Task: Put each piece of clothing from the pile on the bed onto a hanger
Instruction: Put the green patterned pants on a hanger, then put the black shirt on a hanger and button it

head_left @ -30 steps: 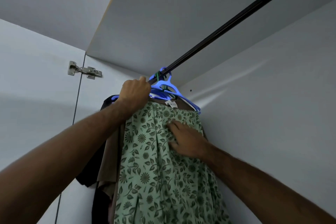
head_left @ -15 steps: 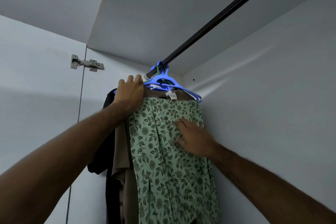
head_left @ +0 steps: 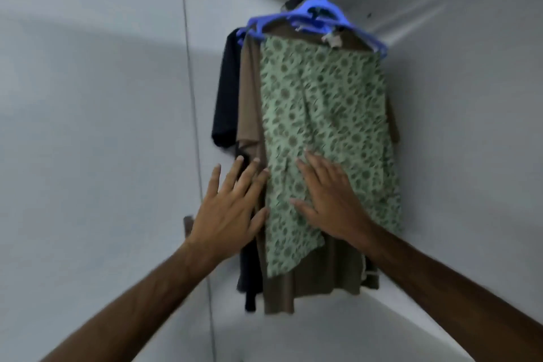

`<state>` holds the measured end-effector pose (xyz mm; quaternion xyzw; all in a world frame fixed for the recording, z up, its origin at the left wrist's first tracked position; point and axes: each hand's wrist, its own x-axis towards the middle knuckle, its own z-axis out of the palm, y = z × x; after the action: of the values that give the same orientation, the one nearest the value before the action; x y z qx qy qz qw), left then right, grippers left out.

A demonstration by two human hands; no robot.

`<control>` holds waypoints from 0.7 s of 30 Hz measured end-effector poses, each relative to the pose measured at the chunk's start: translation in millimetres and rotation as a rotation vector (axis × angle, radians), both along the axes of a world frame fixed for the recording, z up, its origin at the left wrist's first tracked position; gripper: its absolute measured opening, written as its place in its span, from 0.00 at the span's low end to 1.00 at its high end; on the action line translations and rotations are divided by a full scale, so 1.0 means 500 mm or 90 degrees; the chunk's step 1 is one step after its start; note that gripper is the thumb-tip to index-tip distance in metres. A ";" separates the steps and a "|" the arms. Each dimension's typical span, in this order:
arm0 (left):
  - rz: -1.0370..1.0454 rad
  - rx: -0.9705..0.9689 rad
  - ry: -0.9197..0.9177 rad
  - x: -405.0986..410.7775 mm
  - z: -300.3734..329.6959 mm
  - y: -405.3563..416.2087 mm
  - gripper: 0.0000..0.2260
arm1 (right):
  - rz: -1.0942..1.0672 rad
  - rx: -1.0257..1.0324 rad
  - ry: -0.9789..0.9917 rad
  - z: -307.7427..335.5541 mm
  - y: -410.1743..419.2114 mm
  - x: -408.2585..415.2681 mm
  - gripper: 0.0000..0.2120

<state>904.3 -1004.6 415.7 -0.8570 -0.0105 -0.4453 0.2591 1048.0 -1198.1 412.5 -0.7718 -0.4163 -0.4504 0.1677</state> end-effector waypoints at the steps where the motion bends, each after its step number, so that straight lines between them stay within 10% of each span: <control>1: 0.018 -0.009 0.012 -0.037 -0.038 0.022 0.30 | 0.009 -0.025 -0.007 -0.036 0.027 -0.032 0.38; 21: 0.437 -0.260 0.183 -1.185 -0.549 0.475 0.33 | 0.423 -0.325 0.155 -0.545 0.702 -1.024 0.39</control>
<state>311.6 -767.4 141.0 -0.8909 -0.3468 -0.1982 0.2161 536.1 -847.0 140.0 -0.6605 -0.7169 -0.1603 0.1555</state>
